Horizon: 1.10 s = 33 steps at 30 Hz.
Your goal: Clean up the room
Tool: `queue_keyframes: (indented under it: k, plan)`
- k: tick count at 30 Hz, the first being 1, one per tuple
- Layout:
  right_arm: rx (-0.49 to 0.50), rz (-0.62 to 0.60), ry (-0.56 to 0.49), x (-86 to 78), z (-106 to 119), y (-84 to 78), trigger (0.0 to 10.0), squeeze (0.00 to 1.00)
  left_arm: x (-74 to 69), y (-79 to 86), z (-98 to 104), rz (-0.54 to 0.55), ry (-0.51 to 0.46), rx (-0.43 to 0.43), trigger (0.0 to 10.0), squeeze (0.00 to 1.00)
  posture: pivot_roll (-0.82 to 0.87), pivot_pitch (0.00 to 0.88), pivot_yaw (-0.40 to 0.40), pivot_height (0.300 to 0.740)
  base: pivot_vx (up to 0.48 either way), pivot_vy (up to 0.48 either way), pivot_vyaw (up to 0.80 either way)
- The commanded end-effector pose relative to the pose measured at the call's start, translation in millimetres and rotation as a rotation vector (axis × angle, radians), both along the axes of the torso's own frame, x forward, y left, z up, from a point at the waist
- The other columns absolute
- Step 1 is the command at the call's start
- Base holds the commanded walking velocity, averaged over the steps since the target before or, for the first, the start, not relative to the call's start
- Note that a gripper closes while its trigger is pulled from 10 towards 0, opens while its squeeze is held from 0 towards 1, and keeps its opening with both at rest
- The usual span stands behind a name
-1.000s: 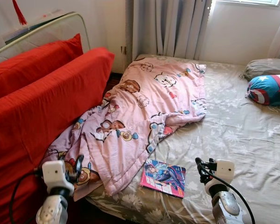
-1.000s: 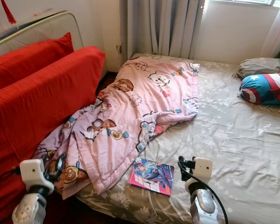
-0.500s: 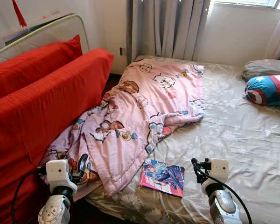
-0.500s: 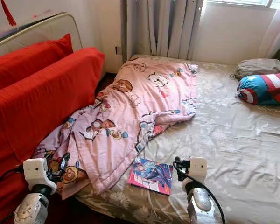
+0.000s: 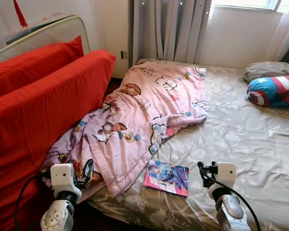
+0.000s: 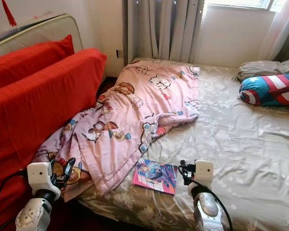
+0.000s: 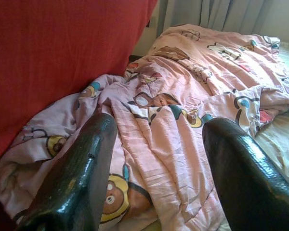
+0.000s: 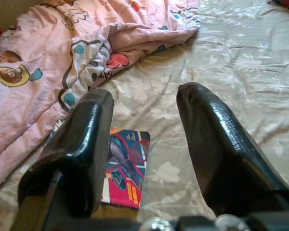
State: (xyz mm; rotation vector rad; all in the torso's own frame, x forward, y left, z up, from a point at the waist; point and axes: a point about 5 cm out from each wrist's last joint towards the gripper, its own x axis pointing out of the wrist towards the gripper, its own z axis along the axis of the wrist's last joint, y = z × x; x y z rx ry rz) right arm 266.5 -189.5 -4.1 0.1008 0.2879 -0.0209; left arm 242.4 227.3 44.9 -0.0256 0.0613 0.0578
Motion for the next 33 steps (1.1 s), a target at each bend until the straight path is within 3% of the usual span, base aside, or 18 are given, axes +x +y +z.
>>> queue_keyframes:
  k: [1,33]
  plan:
    - [-0.002,0.004,-0.013,4.1,4.1,-0.6,10.0,0.0,1.7,1.0,5.7,0.002,-0.019,-0.002,10.0,0.0,0.04,0.0,-0.021,0.661,0.0,0.0,0.0]
    - [0.041,0.038,0.003,-2.2,-2.2,7.2,10.0,0.0,-9.8,-2.2,5.0,-0.042,0.024,-0.003,10.0,0.0,0.06,0.0,-0.015,0.652,0.0,0.0,0.0]
